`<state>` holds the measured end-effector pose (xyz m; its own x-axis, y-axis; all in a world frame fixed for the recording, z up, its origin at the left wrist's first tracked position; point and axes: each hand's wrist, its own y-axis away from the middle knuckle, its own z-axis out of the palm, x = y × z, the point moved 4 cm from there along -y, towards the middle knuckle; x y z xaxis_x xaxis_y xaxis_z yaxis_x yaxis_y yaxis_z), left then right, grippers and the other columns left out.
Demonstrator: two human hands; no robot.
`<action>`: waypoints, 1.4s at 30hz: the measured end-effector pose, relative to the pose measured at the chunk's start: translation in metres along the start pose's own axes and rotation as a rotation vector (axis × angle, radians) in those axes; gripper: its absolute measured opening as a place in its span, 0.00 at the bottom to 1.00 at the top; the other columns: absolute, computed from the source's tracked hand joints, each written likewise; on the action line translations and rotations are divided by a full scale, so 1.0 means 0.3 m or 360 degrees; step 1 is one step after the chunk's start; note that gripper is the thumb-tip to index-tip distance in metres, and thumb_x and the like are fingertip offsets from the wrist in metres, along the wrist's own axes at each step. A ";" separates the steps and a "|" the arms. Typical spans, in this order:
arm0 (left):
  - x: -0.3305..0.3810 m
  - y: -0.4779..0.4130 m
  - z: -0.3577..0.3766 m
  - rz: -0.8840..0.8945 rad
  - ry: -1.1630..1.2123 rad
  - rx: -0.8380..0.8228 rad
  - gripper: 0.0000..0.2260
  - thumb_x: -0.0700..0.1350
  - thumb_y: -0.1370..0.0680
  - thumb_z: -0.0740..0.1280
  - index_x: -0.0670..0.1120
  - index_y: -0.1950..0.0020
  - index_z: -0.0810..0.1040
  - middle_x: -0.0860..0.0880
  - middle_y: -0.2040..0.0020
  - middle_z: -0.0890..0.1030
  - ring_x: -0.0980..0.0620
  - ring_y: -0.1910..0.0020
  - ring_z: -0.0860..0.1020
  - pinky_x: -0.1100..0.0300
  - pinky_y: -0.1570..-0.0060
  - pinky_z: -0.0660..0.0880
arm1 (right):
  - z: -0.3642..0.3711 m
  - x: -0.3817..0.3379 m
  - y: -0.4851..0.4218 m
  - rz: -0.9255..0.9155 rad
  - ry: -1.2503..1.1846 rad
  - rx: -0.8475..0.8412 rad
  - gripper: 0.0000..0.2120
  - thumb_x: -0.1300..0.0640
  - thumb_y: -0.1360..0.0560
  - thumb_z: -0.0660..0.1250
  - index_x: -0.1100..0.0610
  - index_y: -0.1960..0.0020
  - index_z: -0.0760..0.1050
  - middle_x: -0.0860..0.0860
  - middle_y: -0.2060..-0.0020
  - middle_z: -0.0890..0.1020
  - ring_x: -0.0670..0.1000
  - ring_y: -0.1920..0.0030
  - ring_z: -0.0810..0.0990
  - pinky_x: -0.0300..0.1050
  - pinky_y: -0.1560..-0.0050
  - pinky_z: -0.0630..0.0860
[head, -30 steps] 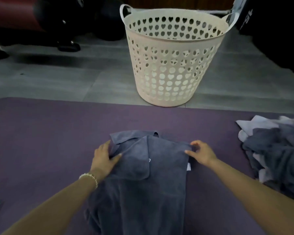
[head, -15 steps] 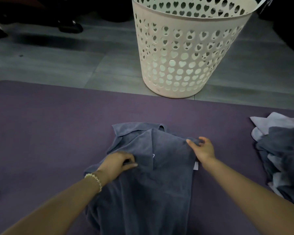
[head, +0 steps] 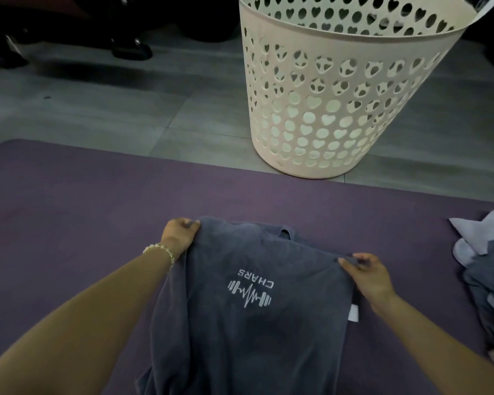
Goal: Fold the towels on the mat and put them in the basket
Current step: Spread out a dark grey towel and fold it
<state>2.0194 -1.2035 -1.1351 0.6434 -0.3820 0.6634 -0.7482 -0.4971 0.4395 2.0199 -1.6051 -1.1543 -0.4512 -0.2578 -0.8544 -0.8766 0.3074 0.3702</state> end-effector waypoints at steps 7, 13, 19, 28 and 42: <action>0.015 -0.041 0.075 -0.0079 0.0066 -0.0142 0.18 0.50 0.21 0.64 0.41 0.36 0.76 0.43 0.37 0.77 0.43 0.37 0.74 0.56 0.37 0.70 | 0.001 -0.002 0.000 0.0291 -0.0233 -0.0169 0.08 0.57 0.26 0.71 0.59 0.61 0.75 0.53 0.65 0.78 0.49 0.65 0.75 0.40 0.67 0.74; 0.043 -0.076 0.064 -0.0114 -0.0404 -0.0390 0.24 0.56 0.19 0.57 0.43 0.29 0.70 0.43 0.31 0.71 0.42 0.32 0.69 0.53 0.32 0.66 | -0.011 -0.002 -0.026 0.0295 0.0056 -0.0175 0.15 0.56 0.28 0.73 0.56 0.67 0.69 0.55 0.64 0.74 0.51 0.65 0.70 0.43 0.66 0.70; 0.048 -0.082 0.099 -0.0089 0.0141 -0.0460 0.20 0.50 0.19 0.59 0.41 0.30 0.70 0.45 0.33 0.74 0.45 0.34 0.72 0.53 0.32 0.67 | 0.032 -0.025 -0.012 0.0689 -0.0220 -0.0260 0.26 0.52 0.28 0.73 0.62 0.36 0.71 0.57 0.44 0.79 0.55 0.50 0.77 0.47 0.55 0.74; 0.089 -0.013 0.055 0.0064 0.0294 -0.0007 0.15 0.49 0.21 0.64 0.37 0.50 0.81 0.44 0.56 0.79 0.47 0.53 0.77 0.60 0.53 0.74 | -0.006 -0.045 0.030 0.0415 -0.0268 0.0063 0.09 0.56 0.27 0.72 0.62 0.54 0.80 0.53 0.61 0.80 0.50 0.65 0.75 0.41 0.66 0.72; 0.490 0.329 -0.415 0.0858 0.0772 0.0141 0.09 0.43 0.21 0.64 0.45 0.61 0.76 0.64 0.78 0.74 0.70 0.75 0.72 0.77 0.72 0.67 | -0.354 -0.598 0.228 -0.0514 -0.0591 -0.0139 0.34 0.27 0.60 0.76 0.49 0.63 0.85 0.47 0.63 0.86 0.42 0.61 0.82 0.32 0.59 0.78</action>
<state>2.0201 -1.2116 -0.9188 0.0299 -0.2136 0.9765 -0.9116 -0.4064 -0.0610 2.0231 -1.6352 -0.9370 -0.0782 0.0209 -0.9967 -0.9796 0.1838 0.0807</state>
